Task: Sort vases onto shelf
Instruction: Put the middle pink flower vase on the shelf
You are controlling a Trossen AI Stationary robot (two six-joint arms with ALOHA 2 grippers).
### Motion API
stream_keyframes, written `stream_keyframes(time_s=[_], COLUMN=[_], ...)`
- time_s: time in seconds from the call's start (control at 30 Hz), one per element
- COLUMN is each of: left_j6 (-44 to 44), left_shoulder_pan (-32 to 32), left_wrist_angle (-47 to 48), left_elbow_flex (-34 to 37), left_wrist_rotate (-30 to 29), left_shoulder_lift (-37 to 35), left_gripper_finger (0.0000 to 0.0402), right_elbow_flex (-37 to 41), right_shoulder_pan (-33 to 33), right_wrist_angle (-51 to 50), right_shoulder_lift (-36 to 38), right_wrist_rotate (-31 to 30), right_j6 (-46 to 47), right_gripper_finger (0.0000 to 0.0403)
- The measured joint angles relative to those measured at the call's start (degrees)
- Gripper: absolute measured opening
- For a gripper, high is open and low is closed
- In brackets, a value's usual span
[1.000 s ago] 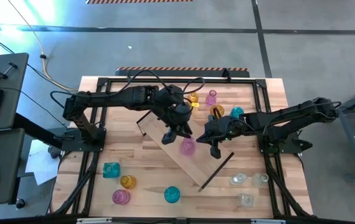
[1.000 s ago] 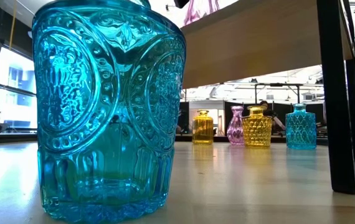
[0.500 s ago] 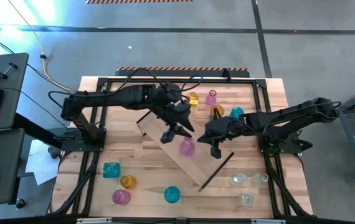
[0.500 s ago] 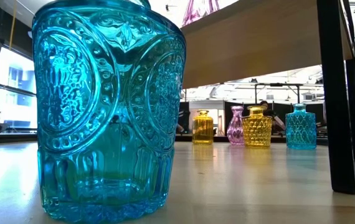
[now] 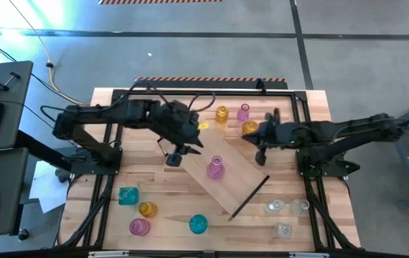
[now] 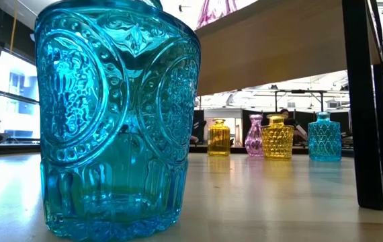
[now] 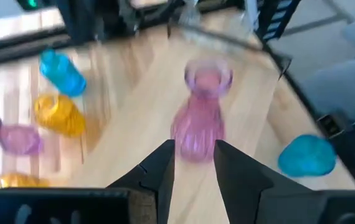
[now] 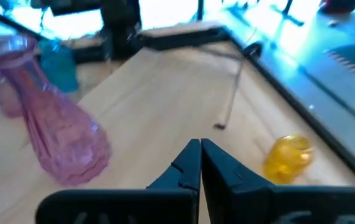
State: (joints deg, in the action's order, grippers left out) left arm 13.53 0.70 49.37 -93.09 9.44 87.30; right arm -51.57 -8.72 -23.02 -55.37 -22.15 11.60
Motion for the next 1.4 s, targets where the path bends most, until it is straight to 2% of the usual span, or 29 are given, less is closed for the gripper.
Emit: stream_keyframes(time_s=[0.2,0.4,0.6,1.1,1.23,1.4], left_j6=[-2.9,-5.9,-9.1,-13.0,-17.9,-20.4], left_shoulder_pan=[0.1,-1.3,-1.5,-1.4,0.1,4.0], left_wrist_angle=[-11.4,-22.6,-36.1,-48.5,-48.3,-51.0], left_elbow_flex=[15.9,29.0,38.7,40.7,40.8,40.7], left_wrist_rotate=[-1.9,-3.7,-5.4,-6.8,-12.6,-24.6], left_shoulder_lift=[-6.6,-14.6,-14.7,-4.2,-2.6,-2.5], left_gripper_finger=[0.009,0.0088,0.0087,0.0087,0.0087,0.0087], right_elbow_flex=[0.0,0.0,0.0,0.0,0.0,0.0], right_shoulder_pan=[-1.8,-2.6,-2.6,-2.6,-2.6,-2.6], right_wrist_angle=[-5.0,-6.9,-6.2,-6.3,-7.2,-8.1], right_shoulder_lift=[6.8,10.3,10.4,10.1,10.1,10.1], right_wrist_rotate=[-5.0,-6.0,-6.0,-6.0,-5.9,-5.9], right_j6=[1.1,3.0,3.2,4.0,4.0,3.7], right_gripper_finger=[0.0,0.0,0.0,0.0,0.0,0.0])
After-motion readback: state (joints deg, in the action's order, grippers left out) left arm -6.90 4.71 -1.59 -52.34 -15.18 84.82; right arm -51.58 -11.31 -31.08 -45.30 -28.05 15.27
